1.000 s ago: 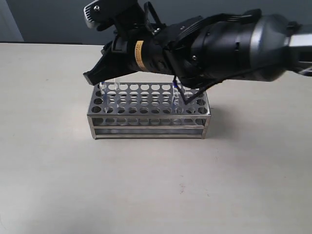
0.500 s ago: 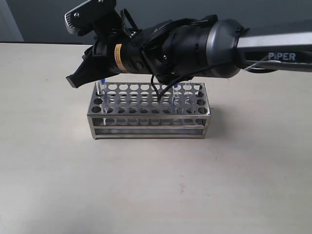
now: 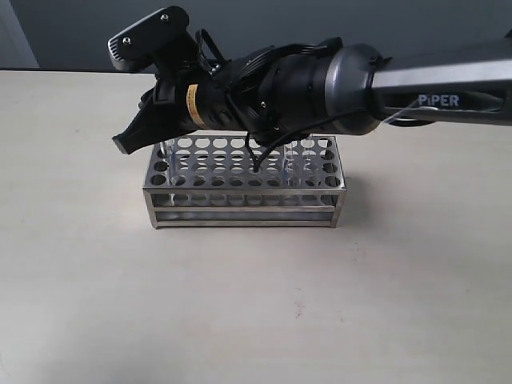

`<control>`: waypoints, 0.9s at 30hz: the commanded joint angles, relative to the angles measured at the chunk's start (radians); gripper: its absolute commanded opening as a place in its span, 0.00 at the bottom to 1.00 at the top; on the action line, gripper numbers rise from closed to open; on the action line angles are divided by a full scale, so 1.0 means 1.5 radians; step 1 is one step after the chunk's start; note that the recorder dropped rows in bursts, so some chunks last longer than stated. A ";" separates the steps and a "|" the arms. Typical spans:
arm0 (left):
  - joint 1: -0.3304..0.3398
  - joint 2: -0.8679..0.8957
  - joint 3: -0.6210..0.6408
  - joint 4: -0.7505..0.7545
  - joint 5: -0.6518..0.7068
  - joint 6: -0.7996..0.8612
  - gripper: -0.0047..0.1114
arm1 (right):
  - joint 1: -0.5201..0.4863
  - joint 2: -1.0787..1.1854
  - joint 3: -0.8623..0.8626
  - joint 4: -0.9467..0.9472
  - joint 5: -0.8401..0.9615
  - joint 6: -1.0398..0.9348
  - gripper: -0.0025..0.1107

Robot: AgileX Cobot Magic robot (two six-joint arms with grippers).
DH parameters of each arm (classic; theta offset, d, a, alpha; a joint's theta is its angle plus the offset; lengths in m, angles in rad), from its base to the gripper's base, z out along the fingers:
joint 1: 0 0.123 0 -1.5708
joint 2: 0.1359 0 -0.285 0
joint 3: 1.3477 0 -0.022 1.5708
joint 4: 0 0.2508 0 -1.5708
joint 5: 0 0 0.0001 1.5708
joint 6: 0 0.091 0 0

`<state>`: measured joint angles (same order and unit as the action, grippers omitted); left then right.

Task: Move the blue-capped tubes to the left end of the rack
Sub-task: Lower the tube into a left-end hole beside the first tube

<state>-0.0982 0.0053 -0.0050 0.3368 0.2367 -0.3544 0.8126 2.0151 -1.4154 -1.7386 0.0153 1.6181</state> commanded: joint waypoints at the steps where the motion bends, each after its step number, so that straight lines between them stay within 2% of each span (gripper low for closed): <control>1: -0.004 -0.004 0.002 -0.003 -0.003 -0.002 0.04 | -0.003 0.020 -0.004 -0.004 0.014 0.001 0.02; 18: -0.004 -0.004 0.002 -0.001 -0.003 -0.001 0.04 | -0.003 0.024 -0.007 -0.004 0.027 0.009 0.03; 20: -0.004 -0.004 0.002 -0.001 -0.003 -0.001 0.04 | -0.003 0.024 -0.007 -0.004 0.027 0.009 0.11; 24: -0.004 -0.004 0.002 -0.001 -0.003 -0.001 0.04 | -0.003 0.024 -0.007 -0.004 0.028 0.011 0.39; 26: -0.004 -0.004 0.002 -0.001 -0.003 -0.001 0.04 | -0.003 0.024 -0.007 -0.004 0.034 0.011 0.47; 27: -0.004 -0.004 0.002 -0.001 -0.003 -0.001 0.04 | -0.003 0.024 -0.007 -0.004 0.039 0.011 0.48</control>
<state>-0.0982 0.0053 -0.0050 0.3368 0.2367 -0.3544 0.8126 2.0519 -1.4170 -1.7406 0.0542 1.6333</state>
